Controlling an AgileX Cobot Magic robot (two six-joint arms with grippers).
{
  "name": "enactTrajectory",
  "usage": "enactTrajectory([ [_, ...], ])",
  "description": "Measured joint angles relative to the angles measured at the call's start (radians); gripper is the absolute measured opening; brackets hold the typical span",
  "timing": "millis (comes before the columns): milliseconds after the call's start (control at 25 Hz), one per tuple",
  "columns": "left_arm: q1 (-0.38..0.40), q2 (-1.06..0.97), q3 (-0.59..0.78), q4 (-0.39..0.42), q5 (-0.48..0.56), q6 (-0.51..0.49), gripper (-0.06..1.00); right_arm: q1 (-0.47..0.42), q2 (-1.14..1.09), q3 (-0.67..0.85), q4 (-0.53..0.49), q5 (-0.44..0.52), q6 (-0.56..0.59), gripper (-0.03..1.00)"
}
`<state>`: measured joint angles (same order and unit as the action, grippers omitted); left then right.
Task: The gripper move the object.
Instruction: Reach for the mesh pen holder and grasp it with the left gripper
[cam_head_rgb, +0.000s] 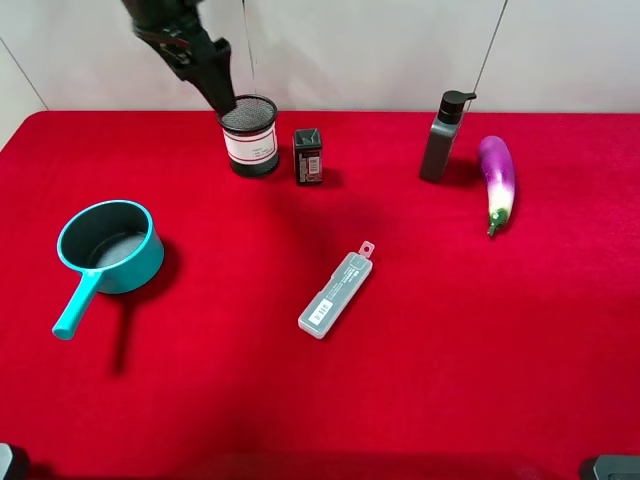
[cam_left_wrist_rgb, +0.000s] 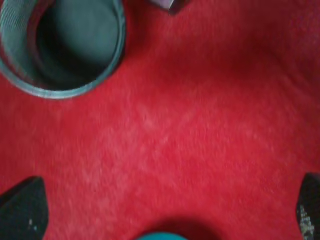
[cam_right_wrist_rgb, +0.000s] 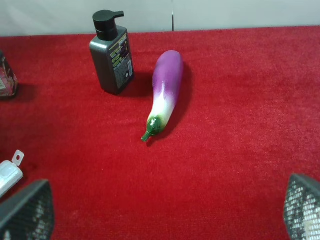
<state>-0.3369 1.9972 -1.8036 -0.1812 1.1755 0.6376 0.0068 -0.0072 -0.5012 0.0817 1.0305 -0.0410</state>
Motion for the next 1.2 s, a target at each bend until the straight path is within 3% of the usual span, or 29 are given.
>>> enactTrajectory([
  [480, -0.061, 0.189, -0.112, 0.016, -0.001, 0.158, 0.99, 0.000, 0.000, 0.000, 0.000, 0.000, 0.000, 0.69],
  [920, -0.066, 0.276, -0.132, 0.094, -0.001, 0.281, 0.99, 0.000, 0.000, 0.000, 0.000, 0.000, 0.000, 0.69],
  [1200, -0.066, 0.318, -0.135, 0.104, -0.077, 0.339, 0.99, 0.000, 0.000, 0.000, 0.000, 0.000, 0.000, 0.69],
])
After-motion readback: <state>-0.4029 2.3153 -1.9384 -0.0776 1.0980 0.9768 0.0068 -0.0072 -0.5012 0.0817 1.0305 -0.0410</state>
